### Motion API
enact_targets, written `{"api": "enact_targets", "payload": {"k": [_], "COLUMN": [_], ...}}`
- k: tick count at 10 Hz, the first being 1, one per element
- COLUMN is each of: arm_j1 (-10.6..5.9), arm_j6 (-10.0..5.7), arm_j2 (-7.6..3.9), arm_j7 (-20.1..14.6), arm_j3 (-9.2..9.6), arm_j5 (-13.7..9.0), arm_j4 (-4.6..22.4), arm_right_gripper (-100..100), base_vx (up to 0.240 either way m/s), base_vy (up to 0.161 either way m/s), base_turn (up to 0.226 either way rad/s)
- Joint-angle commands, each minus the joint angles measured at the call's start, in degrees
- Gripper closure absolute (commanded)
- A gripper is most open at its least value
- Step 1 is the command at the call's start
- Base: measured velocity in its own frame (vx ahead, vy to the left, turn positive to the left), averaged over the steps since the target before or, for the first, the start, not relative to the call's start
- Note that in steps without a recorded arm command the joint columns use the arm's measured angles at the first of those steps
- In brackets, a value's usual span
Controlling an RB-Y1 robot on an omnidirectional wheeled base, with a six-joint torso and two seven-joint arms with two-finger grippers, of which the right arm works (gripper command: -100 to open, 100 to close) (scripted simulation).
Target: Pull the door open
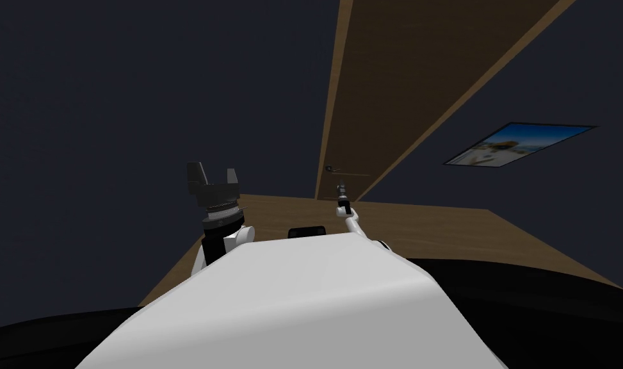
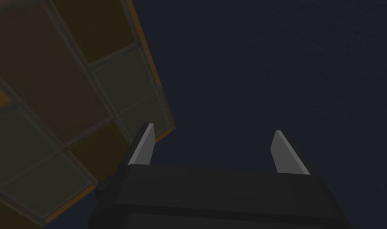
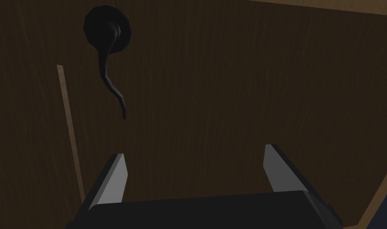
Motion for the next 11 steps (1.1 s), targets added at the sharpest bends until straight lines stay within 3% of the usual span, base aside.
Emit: {"api": "enact_targets", "payload": {"k": [1,6,11], "arm_j1": [-1.39,-5.39,-8.69], "arm_j6": [-0.56,-1.88,-2.96], "arm_j2": [-0.31,-1.05,-1.63], "arm_j7": [-0.2,-0.8,-1.3], "arm_j3": [-0.20,-0.78,-1.25], "arm_j5": [-0.1,-0.3,-0.5], "arm_j4": [2.9,12.0,19.4], "arm_right_gripper": [-100,-100,-100], "base_vx": [0.062,0.098,0.085], "base_vy": [-0.001,-0.012,-0.007], "base_turn": [0.019,0.018,0.014]}}
